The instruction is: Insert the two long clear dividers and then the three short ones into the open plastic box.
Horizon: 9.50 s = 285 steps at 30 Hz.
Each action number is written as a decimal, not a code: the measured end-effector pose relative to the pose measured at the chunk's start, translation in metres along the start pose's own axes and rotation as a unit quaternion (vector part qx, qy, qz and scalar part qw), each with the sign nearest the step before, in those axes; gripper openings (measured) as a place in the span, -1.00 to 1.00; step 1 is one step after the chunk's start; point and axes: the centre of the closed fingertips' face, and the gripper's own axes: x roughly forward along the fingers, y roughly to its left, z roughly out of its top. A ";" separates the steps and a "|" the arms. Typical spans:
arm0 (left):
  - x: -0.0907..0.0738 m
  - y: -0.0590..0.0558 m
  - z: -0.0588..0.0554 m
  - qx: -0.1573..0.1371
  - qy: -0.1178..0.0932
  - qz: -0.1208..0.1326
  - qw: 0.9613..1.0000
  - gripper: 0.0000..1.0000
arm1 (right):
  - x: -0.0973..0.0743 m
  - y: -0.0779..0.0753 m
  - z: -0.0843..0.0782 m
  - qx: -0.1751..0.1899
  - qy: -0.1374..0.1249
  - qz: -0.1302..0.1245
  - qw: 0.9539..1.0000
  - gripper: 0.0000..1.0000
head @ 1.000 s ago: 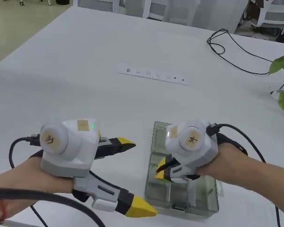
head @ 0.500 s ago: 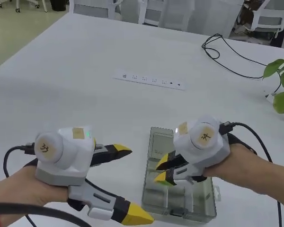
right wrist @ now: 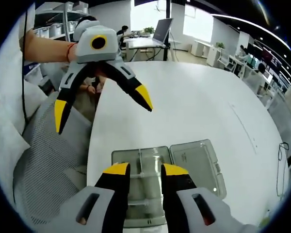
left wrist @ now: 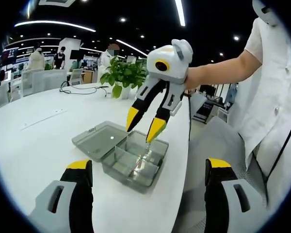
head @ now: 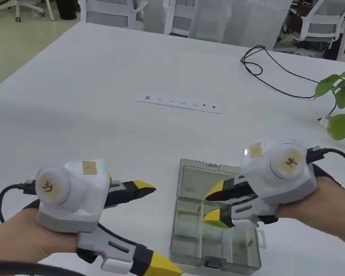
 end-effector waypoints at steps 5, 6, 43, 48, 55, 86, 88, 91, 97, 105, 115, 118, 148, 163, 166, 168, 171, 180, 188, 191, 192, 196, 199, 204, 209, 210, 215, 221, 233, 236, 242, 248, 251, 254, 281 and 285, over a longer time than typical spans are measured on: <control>0.000 -0.001 0.000 0.004 0.004 0.000 1.000 0.97 | -0.021 -0.004 -0.013 0.013 -0.003 -0.015 1.000 -0.40; 0.000 -0.001 0.000 0.004 0.003 -0.001 1.000 0.97 | -0.025 -0.005 -0.016 0.014 -0.003 -0.018 1.000 -0.38; 0.001 0.000 -0.003 0.003 0.017 -0.001 1.000 0.97 | -0.088 0.002 -0.162 0.051 0.114 -0.016 0.992 0.11; 0.000 0.001 -0.004 0.002 0.019 0.001 1.000 0.96 | -0.083 0.007 -0.187 0.020 0.159 0.007 0.987 0.14; 0.000 0.001 -0.004 -0.002 0.020 0.004 1.000 0.96 | -0.063 0.008 -0.223 -0.013 0.199 0.029 0.979 0.11; -0.001 0.000 -0.005 -0.007 0.017 0.002 1.000 0.94 | -0.059 0.003 -0.241 -0.048 0.233 0.020 0.971 -0.34; -0.002 0.000 -0.004 -0.006 0.016 0.002 1.000 0.94 | -0.059 0.004 -0.241 -0.046 0.233 0.017 0.971 -0.34; -0.002 0.001 -0.004 -0.005 0.016 0.003 1.000 0.93 | -0.061 0.002 -0.238 -0.041 0.228 0.008 0.973 -0.34; -0.003 0.002 -0.002 -0.008 0.013 0.005 1.000 0.92 | -0.069 -0.003 -0.216 -0.028 0.199 -0.019 0.979 -0.34; 0.001 0.001 0.006 -0.011 0.006 0.003 1.000 0.91 | -0.086 -0.010 -0.175 -0.029 0.163 -0.057 0.985 -0.34; 0.013 0.000 0.030 -0.057 -0.031 0.003 0.998 0.77 | -0.107 -0.012 -0.116 -0.057 0.129 -0.088 0.986 -0.34; 0.018 -0.001 0.042 -0.081 -0.051 -0.002 0.995 0.75 | -0.109 -0.009 -0.097 -0.072 0.124 -0.094 0.985 -0.34; 0.078 -0.040 0.084 -0.311 -0.075 -0.073 0.945 -0.30 | -0.096 0.022 0.001 -0.132 0.088 -0.106 0.982 -0.34; 0.085 -0.049 0.082 -0.334 -0.067 -0.092 0.936 -0.79 | -0.094 0.027 0.008 -0.136 0.089 -0.105 0.981 -0.34; 0.086 -0.051 0.082 -0.335 -0.067 -0.095 0.935 -0.88 | -0.093 0.027 0.007 -0.137 0.092 -0.104 0.981 -0.34; 0.086 -0.052 0.083 -0.335 -0.068 -0.099 0.934 -0.95 | -0.093 0.027 0.007 -0.138 0.093 -0.103 0.981 -0.34; 0.086 -0.053 0.083 -0.337 -0.067 -0.100 0.934 -1.00 | -0.093 0.027 0.006 -0.139 0.094 -0.103 0.980 -0.34; 0.087 -0.054 0.082 -0.352 -0.069 -0.100 0.928 -1.00 | -0.093 0.027 0.006 -0.143 0.095 -0.102 0.980 -0.34; 0.087 -0.051 0.080 -0.338 -0.072 -0.090 0.934 -1.00 | -0.093 0.026 0.010 -0.146 0.089 -0.106 0.980 -0.31; 0.086 -0.050 0.080 -0.330 -0.073 -0.088 0.937 -1.00 | -0.096 0.025 0.014 -0.137 0.077 -0.104 0.982 -0.29; 0.085 -0.049 0.080 -0.327 -0.074 -0.088 0.938 -1.00 | -0.097 0.025 0.015 -0.134 0.073 -0.102 0.983 -0.29; 0.081 -0.048 0.078 -0.254 -0.071 -0.082 0.961 -1.00 | -0.104 0.024 0.020 -0.105 0.046 -0.086 0.990 -0.31; 0.078 -0.053 0.076 -0.200 -0.062 -0.088 0.974 -1.00 | -0.108 0.027 0.023 -0.083 0.028 -0.063 0.994 -0.36; 0.074 -0.061 0.073 -0.118 -0.054 -0.100 0.986 -1.00 | -0.113 0.031 0.023 -0.073 0.014 -0.018 0.997 -0.46; 0.069 -0.074 0.070 -0.039 -0.045 -0.126 0.990 -1.00 | -0.113 0.047 0.024 -0.062 0.002 0.045 0.997 -0.56; 0.069 -0.076 0.070 -0.030 -0.046 -0.128 0.990 -1.00 | -0.112 0.050 0.023 -0.061 0.002 0.054 0.997 -0.58; 0.064 -0.085 0.072 0.014 -0.052 -0.143 0.988 -1.00 | -0.111 0.059 0.025 -0.049 -0.007 0.094 0.994 -0.67; 0.060 -0.092 0.074 0.022 -0.058 -0.158 0.986 -1.00 | -0.108 0.072 0.024 -0.037 -0.008 0.136 0.990 -0.78; 0.055 -0.098 0.074 0.031 -0.061 -0.169 0.983 -1.00 | -0.104 0.085 0.026 -0.025 -0.014 0.164 0.986 -0.93; 0.055 -0.099 0.073 0.031 -0.061 -0.169 0.983 -1.00 | -0.104 0.085 0.025 -0.024 -0.015 0.164 0.986 -0.94; 0.055 -0.098 0.071 0.032 -0.059 -0.167 0.984 -1.00 | -0.102 0.085 0.024 -0.025 -0.015 0.159 0.987 -0.94; 0.054 -0.097 0.070 0.020 -0.060 -0.161 0.985 -1.00 | -0.101 0.084 0.025 -0.030 -0.013 0.152 0.988 -0.94; 0.053 -0.095 0.069 0.017 -0.060 -0.157 0.986 -1.00 | -0.101 0.084 0.026 -0.030 -0.013 0.150 0.988 -0.94; 0.052 -0.090 0.065 0.018 -0.049 -0.149 0.987 -1.00 | -0.101 0.083 0.027 -0.031 -0.014 0.146 0.989 -0.94; 0.030 -0.040 0.048 0.011 -0.038 -0.060 0.997 -0.34 | -0.100 0.053 0.028 -0.021 -0.014 0.090 0.996 -0.94; 0.028 -0.034 0.045 0.015 -0.030 -0.049 0.998 -0.20 | -0.097 0.049 0.028 -0.020 -0.012 0.085 0.996 -0.94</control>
